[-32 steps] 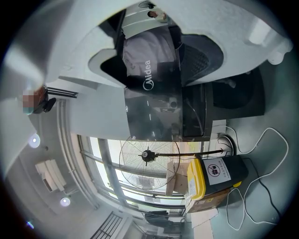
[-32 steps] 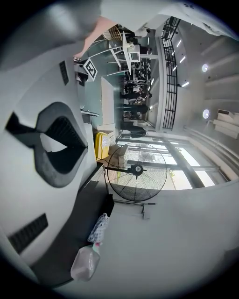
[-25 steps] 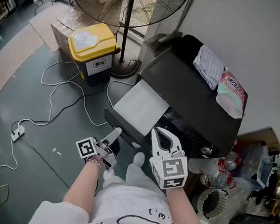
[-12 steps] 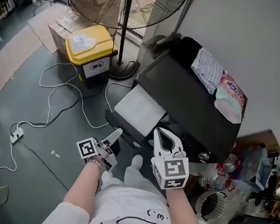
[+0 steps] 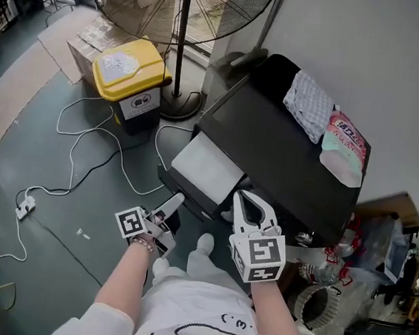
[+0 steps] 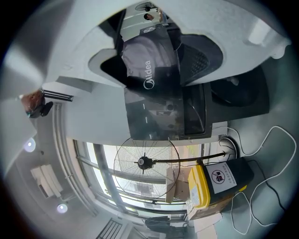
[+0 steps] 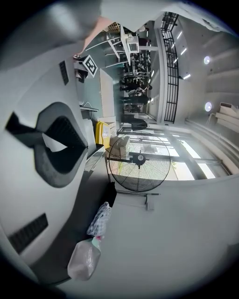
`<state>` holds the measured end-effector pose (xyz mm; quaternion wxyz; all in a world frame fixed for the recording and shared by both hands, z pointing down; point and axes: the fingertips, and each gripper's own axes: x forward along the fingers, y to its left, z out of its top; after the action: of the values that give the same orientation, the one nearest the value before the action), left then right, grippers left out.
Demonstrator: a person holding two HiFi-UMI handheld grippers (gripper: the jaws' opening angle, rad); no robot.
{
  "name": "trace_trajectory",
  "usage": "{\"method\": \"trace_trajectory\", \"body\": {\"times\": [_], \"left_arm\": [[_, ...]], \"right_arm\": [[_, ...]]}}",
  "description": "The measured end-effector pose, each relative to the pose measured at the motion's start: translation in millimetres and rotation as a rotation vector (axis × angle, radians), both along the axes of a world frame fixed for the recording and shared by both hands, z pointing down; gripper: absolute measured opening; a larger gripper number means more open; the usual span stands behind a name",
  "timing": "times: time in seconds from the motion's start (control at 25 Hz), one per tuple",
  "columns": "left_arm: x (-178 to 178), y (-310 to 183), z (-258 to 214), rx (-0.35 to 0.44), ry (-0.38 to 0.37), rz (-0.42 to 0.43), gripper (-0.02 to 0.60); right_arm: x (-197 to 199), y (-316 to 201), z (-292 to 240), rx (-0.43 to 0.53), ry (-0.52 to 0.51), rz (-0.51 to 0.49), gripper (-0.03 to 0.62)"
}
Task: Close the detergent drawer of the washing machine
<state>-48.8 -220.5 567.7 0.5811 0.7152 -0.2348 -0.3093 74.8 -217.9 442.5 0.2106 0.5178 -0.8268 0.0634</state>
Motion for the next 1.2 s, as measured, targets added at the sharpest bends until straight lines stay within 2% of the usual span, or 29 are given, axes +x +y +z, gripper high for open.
{"method": "trace_trajectory", "body": {"times": [1.2], "left_arm": [[36, -59, -6, -0.024, 0.007, -0.018, 0.347]], "right_arm": [[24, -27, -1, 0.018, -0.003, 0.028, 0.0]]}}
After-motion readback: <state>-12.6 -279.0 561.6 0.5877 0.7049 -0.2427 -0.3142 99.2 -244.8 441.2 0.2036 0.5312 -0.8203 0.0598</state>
